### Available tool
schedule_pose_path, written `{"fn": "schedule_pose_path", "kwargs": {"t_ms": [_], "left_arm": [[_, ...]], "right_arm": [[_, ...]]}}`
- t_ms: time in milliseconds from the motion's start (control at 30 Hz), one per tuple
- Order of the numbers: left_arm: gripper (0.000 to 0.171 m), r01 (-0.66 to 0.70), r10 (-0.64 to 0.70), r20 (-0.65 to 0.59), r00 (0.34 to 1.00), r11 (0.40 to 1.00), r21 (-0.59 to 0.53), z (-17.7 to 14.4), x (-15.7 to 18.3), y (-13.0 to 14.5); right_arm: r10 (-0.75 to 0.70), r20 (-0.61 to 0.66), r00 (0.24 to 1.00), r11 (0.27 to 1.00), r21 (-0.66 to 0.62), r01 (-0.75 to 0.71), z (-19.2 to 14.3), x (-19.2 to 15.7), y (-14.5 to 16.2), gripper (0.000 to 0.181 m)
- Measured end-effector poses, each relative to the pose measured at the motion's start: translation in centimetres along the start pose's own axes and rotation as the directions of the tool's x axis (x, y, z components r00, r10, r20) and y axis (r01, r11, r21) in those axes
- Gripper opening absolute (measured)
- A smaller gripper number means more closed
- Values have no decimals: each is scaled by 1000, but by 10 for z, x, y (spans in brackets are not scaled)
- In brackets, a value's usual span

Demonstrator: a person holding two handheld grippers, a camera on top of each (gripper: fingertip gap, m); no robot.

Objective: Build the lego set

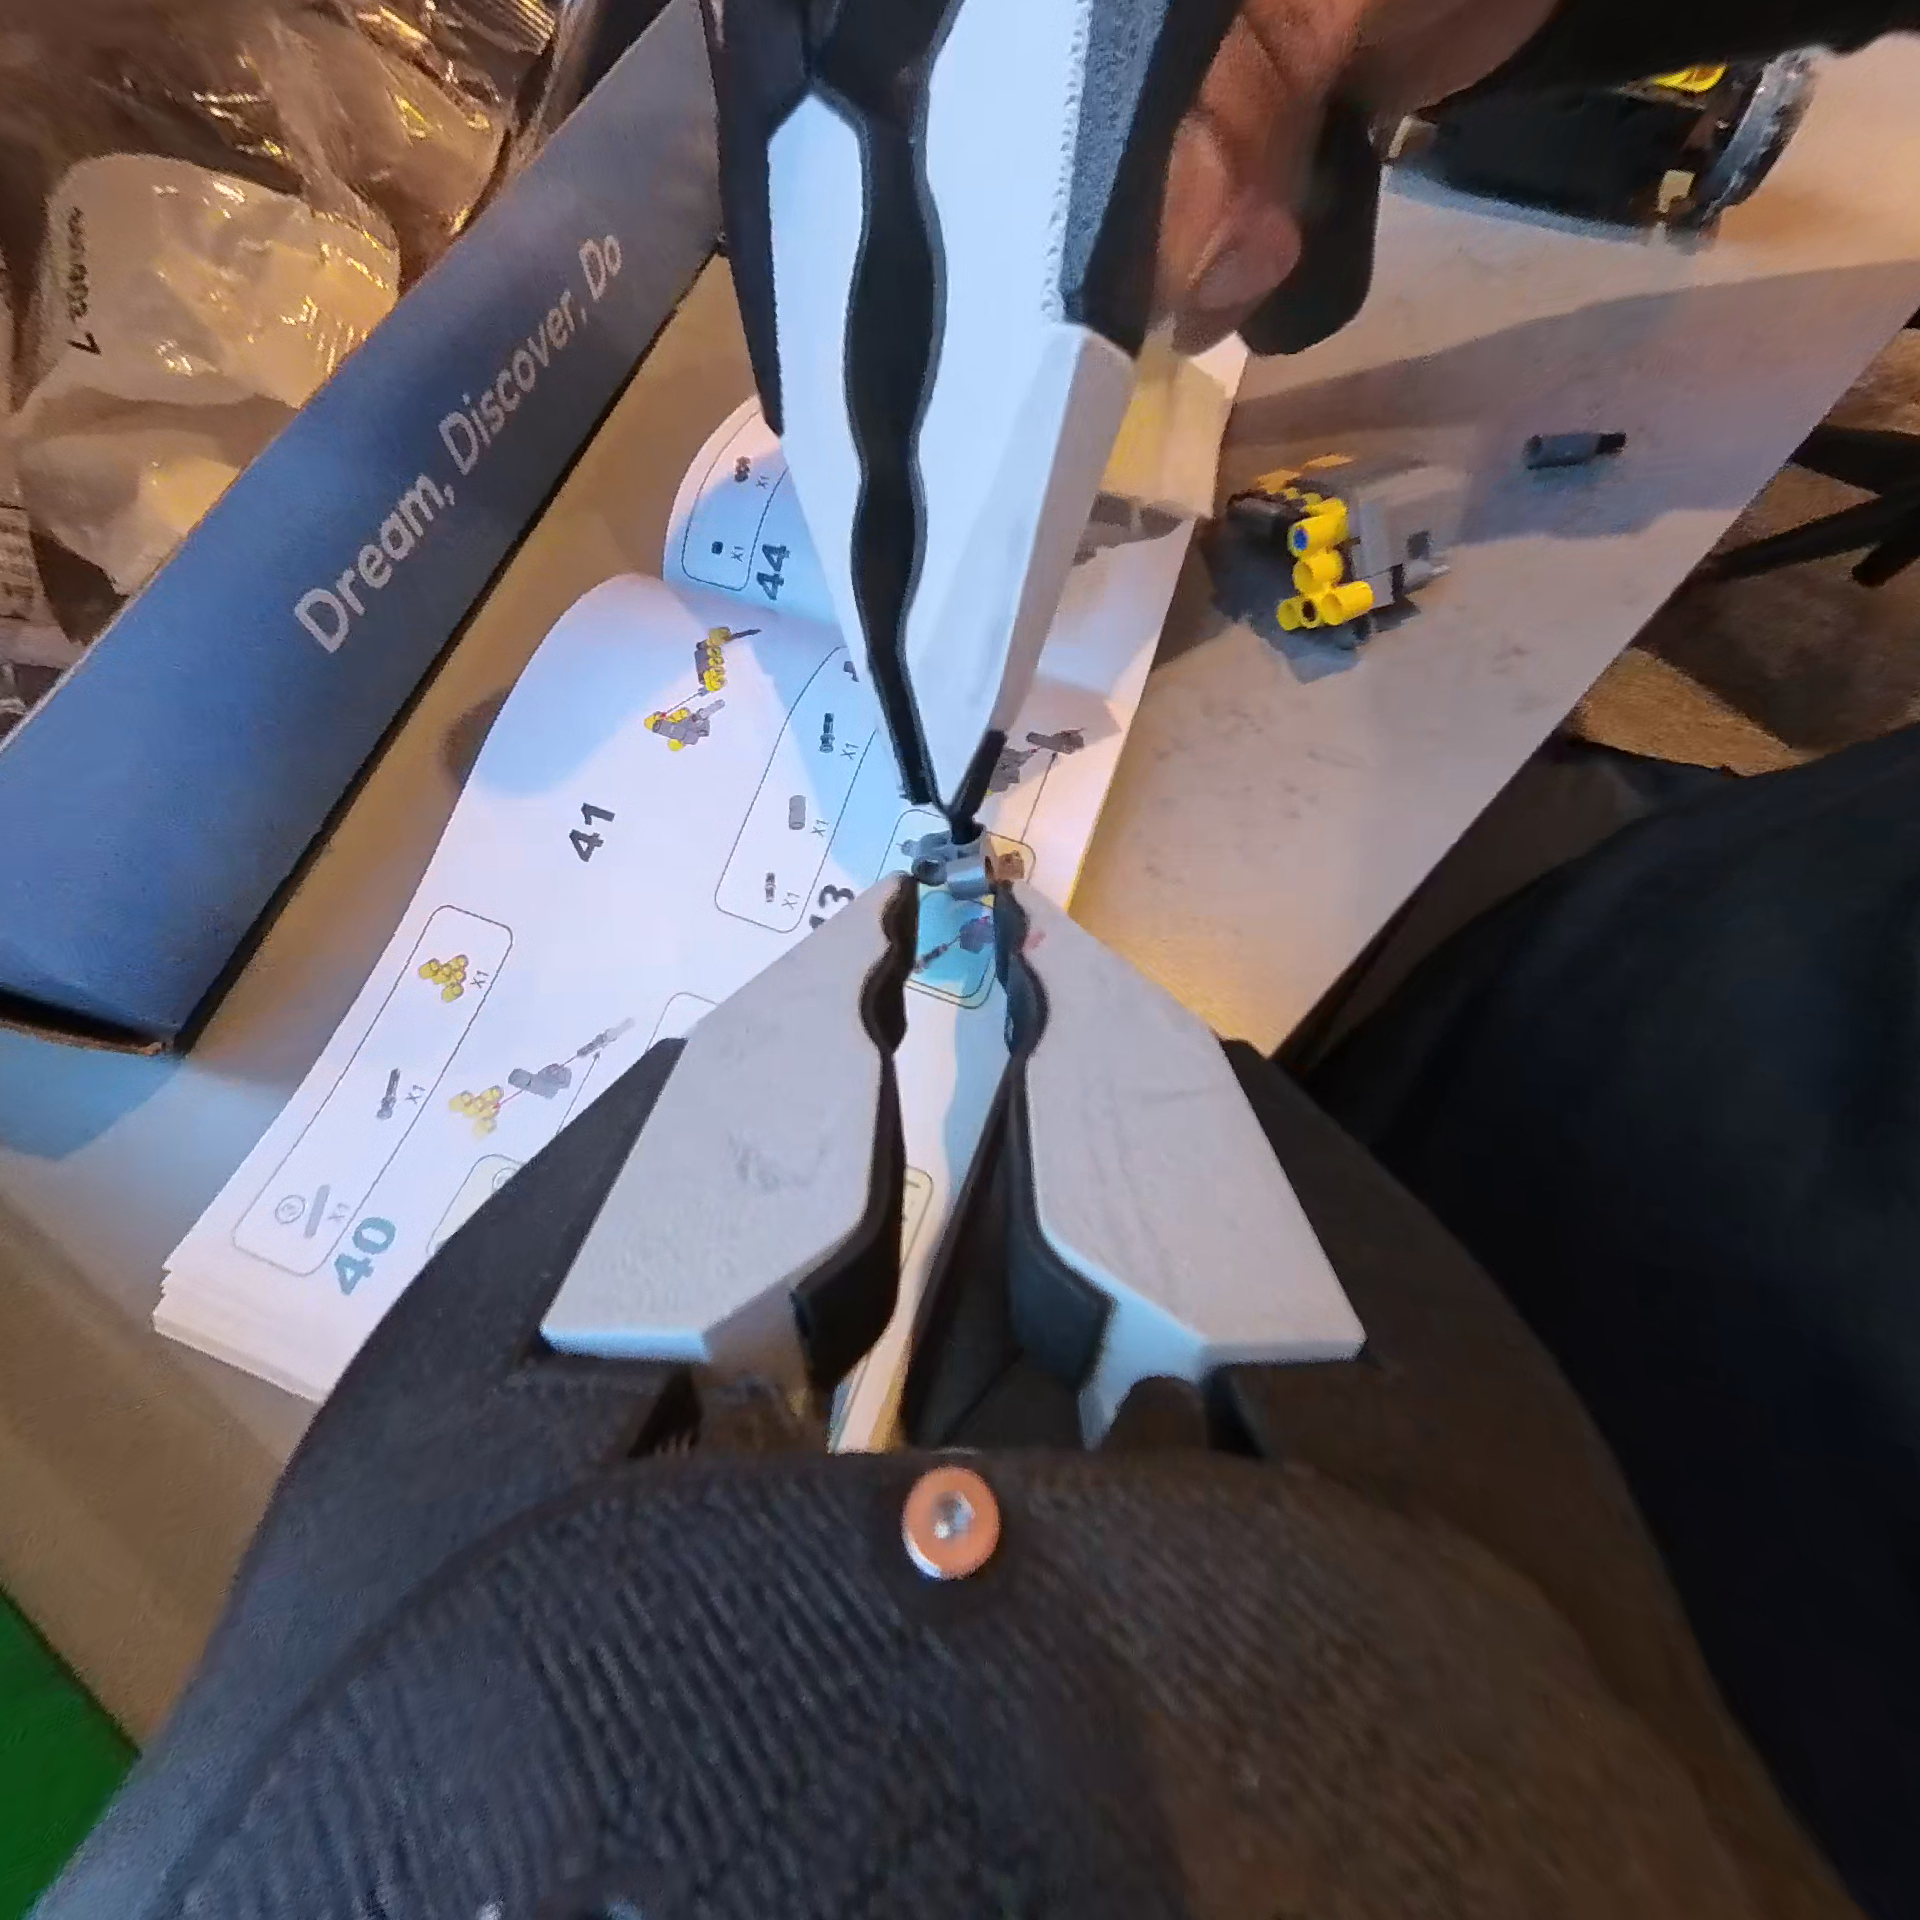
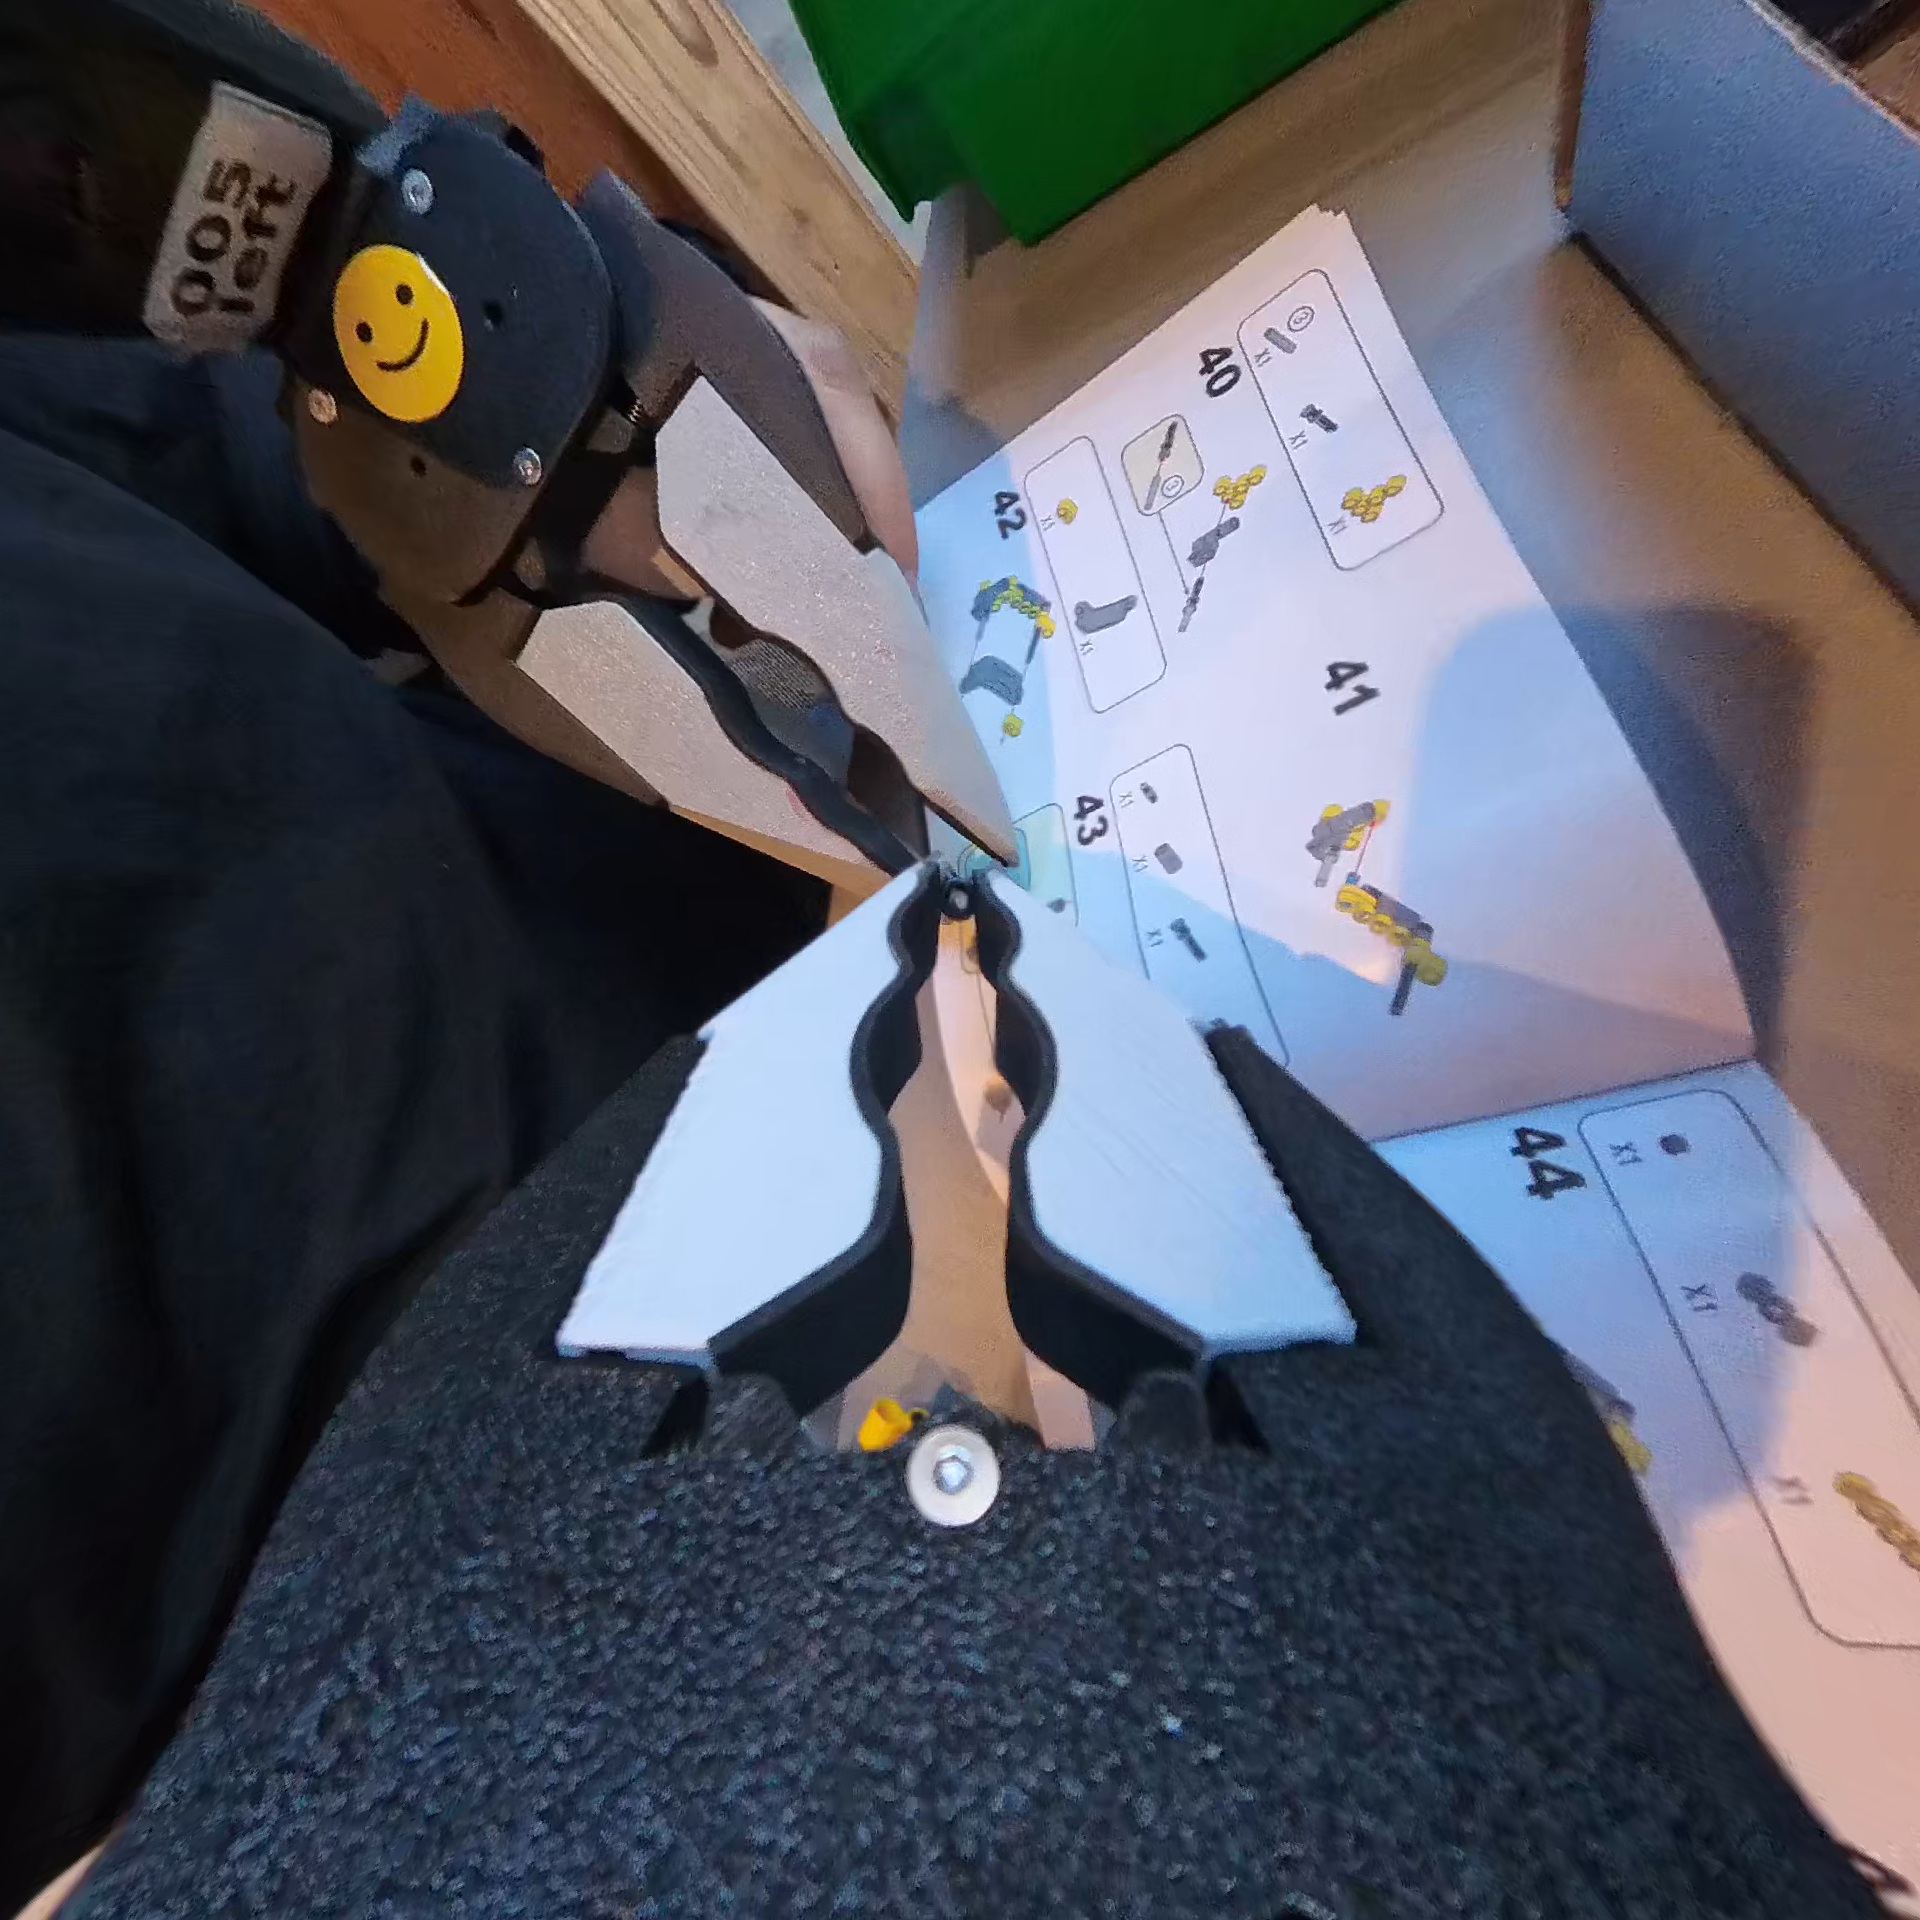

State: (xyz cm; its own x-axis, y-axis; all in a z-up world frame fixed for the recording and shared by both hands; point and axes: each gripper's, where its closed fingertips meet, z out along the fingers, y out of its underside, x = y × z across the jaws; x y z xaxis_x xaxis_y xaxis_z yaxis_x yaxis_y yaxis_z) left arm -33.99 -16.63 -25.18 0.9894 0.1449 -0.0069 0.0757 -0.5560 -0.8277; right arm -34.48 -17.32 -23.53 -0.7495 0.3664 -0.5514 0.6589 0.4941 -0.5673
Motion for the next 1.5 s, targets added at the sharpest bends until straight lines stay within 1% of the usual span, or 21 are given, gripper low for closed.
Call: {"fn": "schedule_pose_path", "kwargs": {"t_ms": [100,167,233,333,400,500,567,633,700,767,867,1000,1133,1233,1367,1400,1433,1500], "left_arm": [[12,23,-23,-1,1000,1000,19,-2,0,0],[13,45,-45,1,999,999,7,-2,-1,4],[14,-24,24,23,999,1000,15,-6,-1,3],[21,-217,213,93,972,976,30,-16,3,-2],[20,-350,346,121,930,937,10,-19,5,-3],[18,-524,521,158,839,851,-21,-21,8,-8],[12,-611,608,156,778,791,-33,-21,13,-10],[11,-651,651,154,743,757,-59,-19,14,-8],[13,-659,661,137,738,749,-62,-19,15,-7],[19,-650,651,105,752,759,-45,-20,20,-6],[21,-652,653,91,752,757,-46,-21,20,-5],[19,-681,685,76,724,728,-75,-16,19,-4],[9,-709,712,66,699,702,-66,-16,21,-4],[11,-724,727,69,684,687,-58,-15,23,-6],[9,-708,711,59,701,703,-63,-12,20,-4],[9,-691,694,61,718,720,-60,-13,18,-5],[9,-661,662,69,747,750,-37,-14,17,-8],[7,-554,550,74,832,831,46,-19,13,-17]], "right_arm": [[18,8,1000,1000,20,-18,1,-1,-1,5],[49,5,999,998,30,-49,4,1,0,5],[105,43,994,994,37,-107,6,0,0,5],[158,63,985,987,18,-159,4,1,3,5],[194,100,976,981,-7,-194,5,-3,5,5],[229,131,965,973,-38,-226,8,-7,6,5],[258,166,952,966,-47,-254,10,-10,5,5],[279,185,942,960,-58,-273,10,-11,7,4],[297,196,935,955,-66,-289,10,-10,9,4],[317,205,926,948,-68,-310,8,-8,11,4],[349,239,906,937,-64,-344,5,-9,11,5],[382,301,874,923,-71,-379,4,-15,9,5],[422,344,839,903,-80,-422,4,-18,9,5],[441,376,815,892,-87,-443,3,-21,9,5],[438,367,821,894,-83,-440,3,-18,9,5],[418,366,831,903,-67,-425,3,-18,7,5],[380,365,850,918,-37,-394,1,-18,4,6],[278,361,890,945,63,-320,-7,-20,-9,7]]}}
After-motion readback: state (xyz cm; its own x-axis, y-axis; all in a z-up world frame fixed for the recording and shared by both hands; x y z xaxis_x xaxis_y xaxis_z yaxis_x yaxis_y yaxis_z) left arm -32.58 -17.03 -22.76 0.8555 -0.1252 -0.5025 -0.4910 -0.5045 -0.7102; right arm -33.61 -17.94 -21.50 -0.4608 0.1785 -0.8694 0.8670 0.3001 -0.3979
